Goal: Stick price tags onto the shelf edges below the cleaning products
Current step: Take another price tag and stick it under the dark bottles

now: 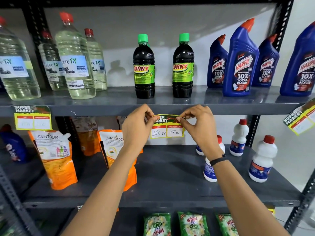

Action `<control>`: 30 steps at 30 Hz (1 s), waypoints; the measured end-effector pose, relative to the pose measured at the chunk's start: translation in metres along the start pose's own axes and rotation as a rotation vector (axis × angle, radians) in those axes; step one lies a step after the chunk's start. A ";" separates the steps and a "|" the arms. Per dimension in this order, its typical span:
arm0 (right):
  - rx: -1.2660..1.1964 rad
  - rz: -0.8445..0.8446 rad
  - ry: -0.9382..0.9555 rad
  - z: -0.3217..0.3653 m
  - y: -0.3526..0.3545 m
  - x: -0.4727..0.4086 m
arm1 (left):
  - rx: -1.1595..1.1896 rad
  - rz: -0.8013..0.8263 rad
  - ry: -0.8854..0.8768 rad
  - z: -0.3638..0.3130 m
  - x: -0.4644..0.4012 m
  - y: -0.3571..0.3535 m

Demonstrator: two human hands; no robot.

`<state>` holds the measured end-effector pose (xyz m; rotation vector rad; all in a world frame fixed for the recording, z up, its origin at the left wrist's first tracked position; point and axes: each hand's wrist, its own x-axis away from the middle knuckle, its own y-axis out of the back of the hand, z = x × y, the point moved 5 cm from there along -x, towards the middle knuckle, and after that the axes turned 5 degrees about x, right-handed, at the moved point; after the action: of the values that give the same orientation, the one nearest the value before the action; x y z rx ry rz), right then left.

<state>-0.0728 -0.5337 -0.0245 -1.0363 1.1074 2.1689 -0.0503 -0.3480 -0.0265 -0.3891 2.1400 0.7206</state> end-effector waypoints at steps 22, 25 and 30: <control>-0.077 -0.282 -0.236 0.005 -0.003 -0.005 | -0.175 -0.159 -0.092 -0.022 -0.016 0.005; -0.090 -0.301 -0.233 0.005 -0.005 -0.003 | -0.136 -0.165 -0.146 -0.030 -0.018 -0.004; -0.078 -0.330 -0.207 0.002 -0.006 -0.002 | -0.107 -0.107 -0.098 -0.031 -0.026 -0.020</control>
<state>-0.0685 -0.5285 -0.0250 -0.9285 0.7076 2.0102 -0.0432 -0.3824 0.0021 -0.5113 1.9785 0.7787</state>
